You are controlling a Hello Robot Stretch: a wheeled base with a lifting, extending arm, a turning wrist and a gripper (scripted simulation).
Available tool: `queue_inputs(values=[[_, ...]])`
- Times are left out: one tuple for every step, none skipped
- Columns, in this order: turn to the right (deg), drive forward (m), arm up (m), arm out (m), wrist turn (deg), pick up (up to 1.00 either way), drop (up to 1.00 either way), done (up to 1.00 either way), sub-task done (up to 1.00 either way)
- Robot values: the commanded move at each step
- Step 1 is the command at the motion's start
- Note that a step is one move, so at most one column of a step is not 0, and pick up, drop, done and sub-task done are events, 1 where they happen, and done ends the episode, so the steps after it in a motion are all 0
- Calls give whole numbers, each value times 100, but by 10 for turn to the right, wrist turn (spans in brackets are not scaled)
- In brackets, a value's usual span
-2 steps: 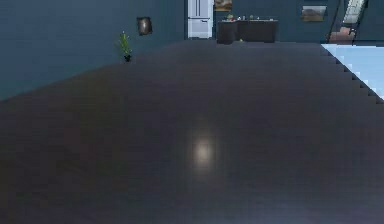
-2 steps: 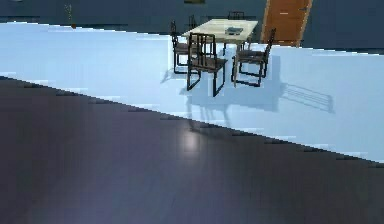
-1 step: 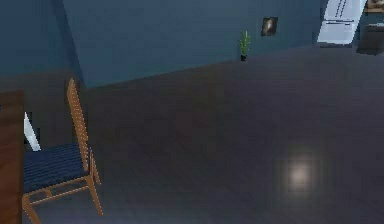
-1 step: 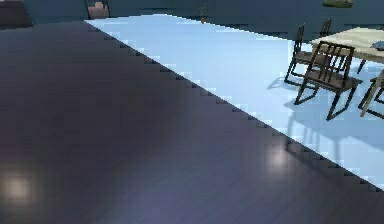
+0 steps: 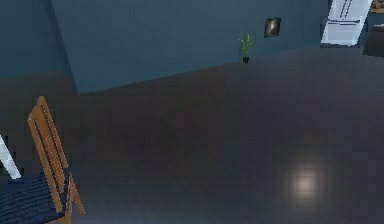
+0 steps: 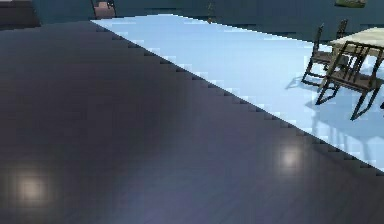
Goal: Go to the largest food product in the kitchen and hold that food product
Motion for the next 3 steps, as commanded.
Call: queue_inputs(values=[[-450, 0, 0, 0, 0, 0, 0, 0, 0], [-450, 0, 0, 0, 0, 0, 0, 0, 0], [-450, 0, 0, 0, 0, 0, 0, 0, 0]])
